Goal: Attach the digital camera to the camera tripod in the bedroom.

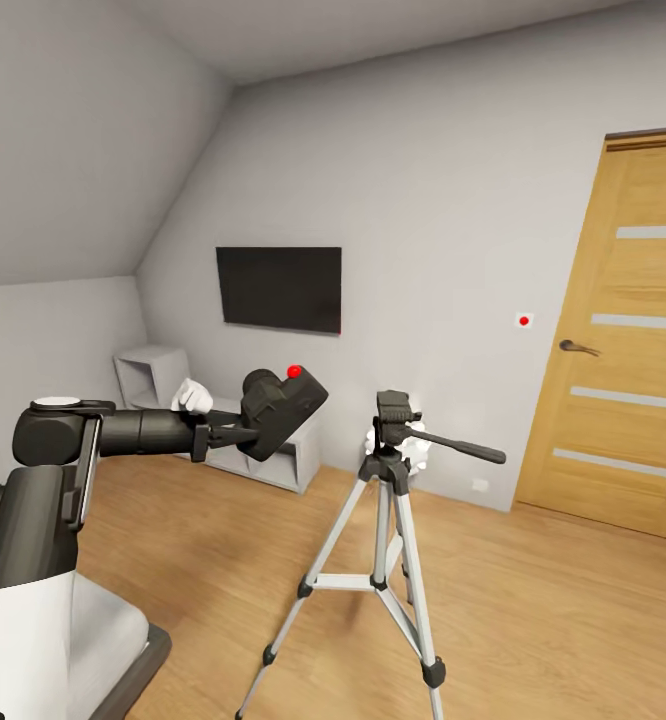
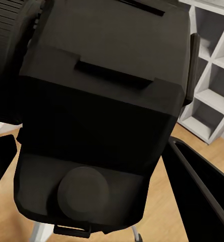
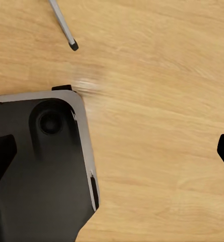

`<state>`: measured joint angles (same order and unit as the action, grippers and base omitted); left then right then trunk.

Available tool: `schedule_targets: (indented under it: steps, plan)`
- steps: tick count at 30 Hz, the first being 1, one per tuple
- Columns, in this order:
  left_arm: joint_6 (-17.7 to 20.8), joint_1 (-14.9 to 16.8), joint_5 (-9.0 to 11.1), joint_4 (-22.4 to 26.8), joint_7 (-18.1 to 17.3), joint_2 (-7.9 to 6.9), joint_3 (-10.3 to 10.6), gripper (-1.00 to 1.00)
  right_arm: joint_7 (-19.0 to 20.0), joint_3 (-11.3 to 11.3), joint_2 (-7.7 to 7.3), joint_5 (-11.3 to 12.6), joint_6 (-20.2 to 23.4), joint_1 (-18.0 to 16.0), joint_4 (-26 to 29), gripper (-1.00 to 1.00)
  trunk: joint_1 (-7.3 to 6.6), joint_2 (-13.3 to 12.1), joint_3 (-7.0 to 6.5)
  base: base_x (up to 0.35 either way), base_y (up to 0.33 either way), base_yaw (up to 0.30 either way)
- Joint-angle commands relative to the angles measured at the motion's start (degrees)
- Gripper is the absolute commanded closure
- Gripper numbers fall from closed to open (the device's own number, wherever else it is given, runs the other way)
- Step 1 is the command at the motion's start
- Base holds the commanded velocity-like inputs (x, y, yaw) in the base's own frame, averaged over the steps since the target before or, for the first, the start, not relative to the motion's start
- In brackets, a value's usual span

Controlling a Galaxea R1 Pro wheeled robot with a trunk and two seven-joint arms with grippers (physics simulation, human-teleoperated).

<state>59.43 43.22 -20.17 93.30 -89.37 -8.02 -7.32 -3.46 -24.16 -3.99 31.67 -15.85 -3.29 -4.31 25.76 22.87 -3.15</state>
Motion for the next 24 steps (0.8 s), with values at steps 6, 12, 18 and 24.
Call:
schedule_targets:
  steps: [6, 12, 18, 24]
  plan:
    - [0.6, 0.1, -0.6, 0.0, -0.6, 0.13, -0.2, 1.00, -0.1, -0.4, 0.03, 0.1, -0.2, -0.1, -0.2, -1.00, 0.02, 0.0, 0.02, 0.002, 0.000, 0.000]
    - [0.6, 6.0, -0.6, -2.5, -0.6, 0.22, -0.5, 1.00, -0.1, -0.4, 0.03, 0.2, -0.2, -0.1, -0.2, -1.00, 0.02, 0.0, 0.02, 0.000, 0.000, 0.000]
    - [0.6, 22.0, -0.7, -22.7, -0.6, -0.38, -0.5, 1.00, -0.1, -0.4, 0.03, 0.1, -0.2, -0.1, -0.2, -1.00, 0.02, 0.0, 0.02, 0.000, 0.000, 0.000]
    - [0.6, 39.1, -0.9, -39.0, -0.6, -0.64, -0.5, 1.00, -0.1, -0.4, 0.03, 0.1, -0.2, -0.1, -0.2, -1.00, 0.02, 0.0, 0.02, 0.000, 0.000, 0.000]
